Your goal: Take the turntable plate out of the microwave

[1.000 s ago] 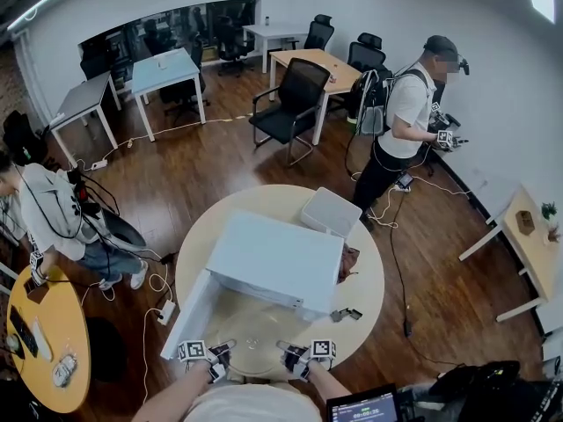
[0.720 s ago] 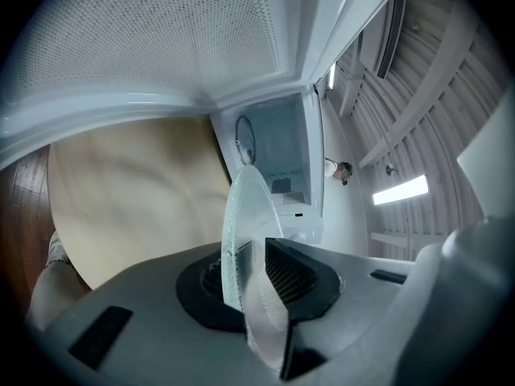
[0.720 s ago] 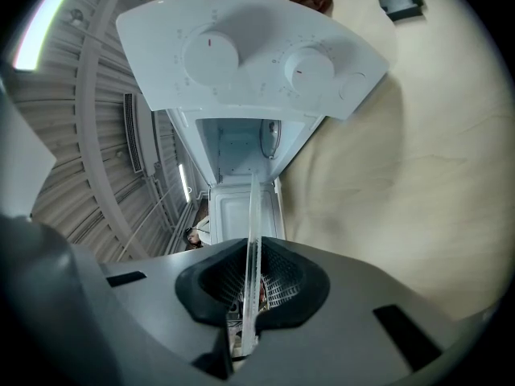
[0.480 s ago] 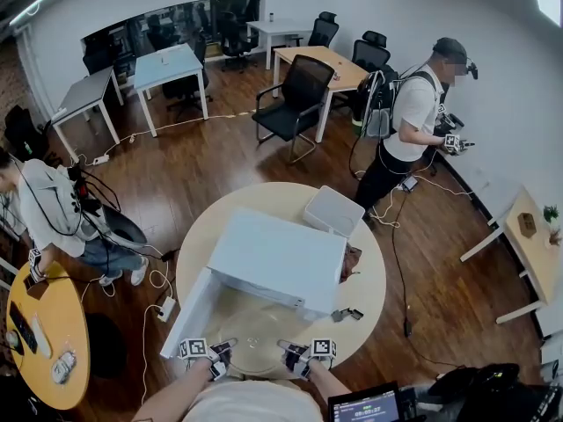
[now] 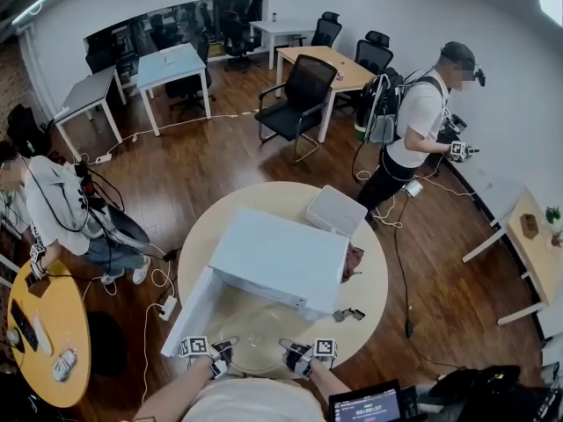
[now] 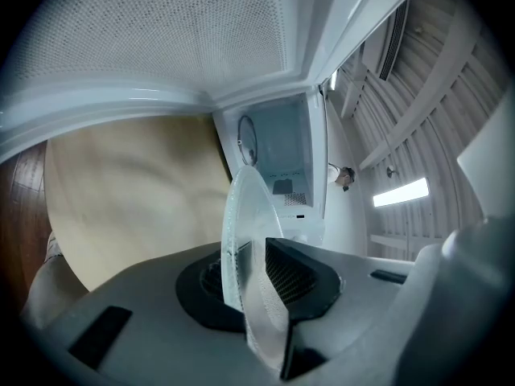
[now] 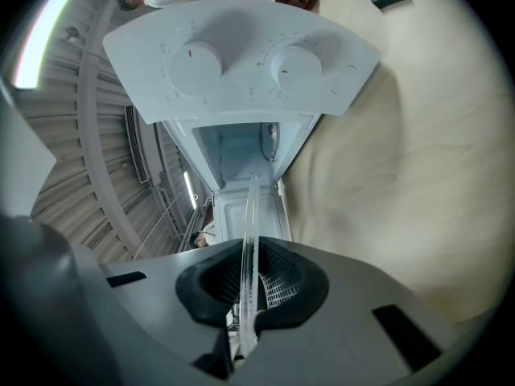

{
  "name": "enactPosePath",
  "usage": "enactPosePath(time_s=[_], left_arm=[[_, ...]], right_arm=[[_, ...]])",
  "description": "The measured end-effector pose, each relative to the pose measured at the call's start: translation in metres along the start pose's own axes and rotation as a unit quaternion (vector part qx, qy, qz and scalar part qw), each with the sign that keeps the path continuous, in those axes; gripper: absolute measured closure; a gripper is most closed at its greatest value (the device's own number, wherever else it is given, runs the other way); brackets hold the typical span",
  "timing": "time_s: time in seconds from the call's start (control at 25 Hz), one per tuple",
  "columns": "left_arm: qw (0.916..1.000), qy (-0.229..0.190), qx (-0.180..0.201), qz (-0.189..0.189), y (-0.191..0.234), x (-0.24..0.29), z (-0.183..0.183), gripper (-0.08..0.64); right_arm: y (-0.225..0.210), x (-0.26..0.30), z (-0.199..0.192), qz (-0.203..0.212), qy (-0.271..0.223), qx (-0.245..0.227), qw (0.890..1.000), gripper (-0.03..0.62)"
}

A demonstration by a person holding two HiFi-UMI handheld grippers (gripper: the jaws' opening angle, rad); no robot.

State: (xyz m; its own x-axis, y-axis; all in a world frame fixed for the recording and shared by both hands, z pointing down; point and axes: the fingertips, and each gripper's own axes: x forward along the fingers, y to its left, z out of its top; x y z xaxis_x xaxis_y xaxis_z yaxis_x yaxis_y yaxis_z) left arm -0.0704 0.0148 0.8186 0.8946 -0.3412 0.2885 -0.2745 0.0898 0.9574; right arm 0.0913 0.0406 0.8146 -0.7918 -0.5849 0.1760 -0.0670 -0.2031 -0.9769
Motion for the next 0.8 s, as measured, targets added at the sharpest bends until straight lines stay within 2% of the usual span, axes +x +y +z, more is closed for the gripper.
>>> enactPosePath(time_s=[0.12, 0.28, 0.6, 0.8], left_arm=[[0.9999, 0.001, 0.0, -0.017, -0.005, 0.0, 0.0, 0.506], [0.9996, -0.002, 0.029, 0.006, -0.009, -0.003, 0.002, 0.499], [0.9991, -0.016, 0.039, 0.007, -0.019, 0.002, 0.0, 0.486], [0.9985, -0.02, 0.038, 0.033, -0.013, -0.002, -0.003, 0.472]], right_arm=[[0.0, -0.002, -0.002, 0.001, -0.006, -0.001, 1.0, 0.565], [0.005, -0.002, -0.001, 0.021, -0.015, -0.005, 1.0, 0.565], [0.019, -0.013, 0.002, 0.044, -0.021, -0.023, 0.999, 0.565], [0.01, -0.022, 0.003, 0.028, -0.03, -0.038, 0.998, 0.565]])
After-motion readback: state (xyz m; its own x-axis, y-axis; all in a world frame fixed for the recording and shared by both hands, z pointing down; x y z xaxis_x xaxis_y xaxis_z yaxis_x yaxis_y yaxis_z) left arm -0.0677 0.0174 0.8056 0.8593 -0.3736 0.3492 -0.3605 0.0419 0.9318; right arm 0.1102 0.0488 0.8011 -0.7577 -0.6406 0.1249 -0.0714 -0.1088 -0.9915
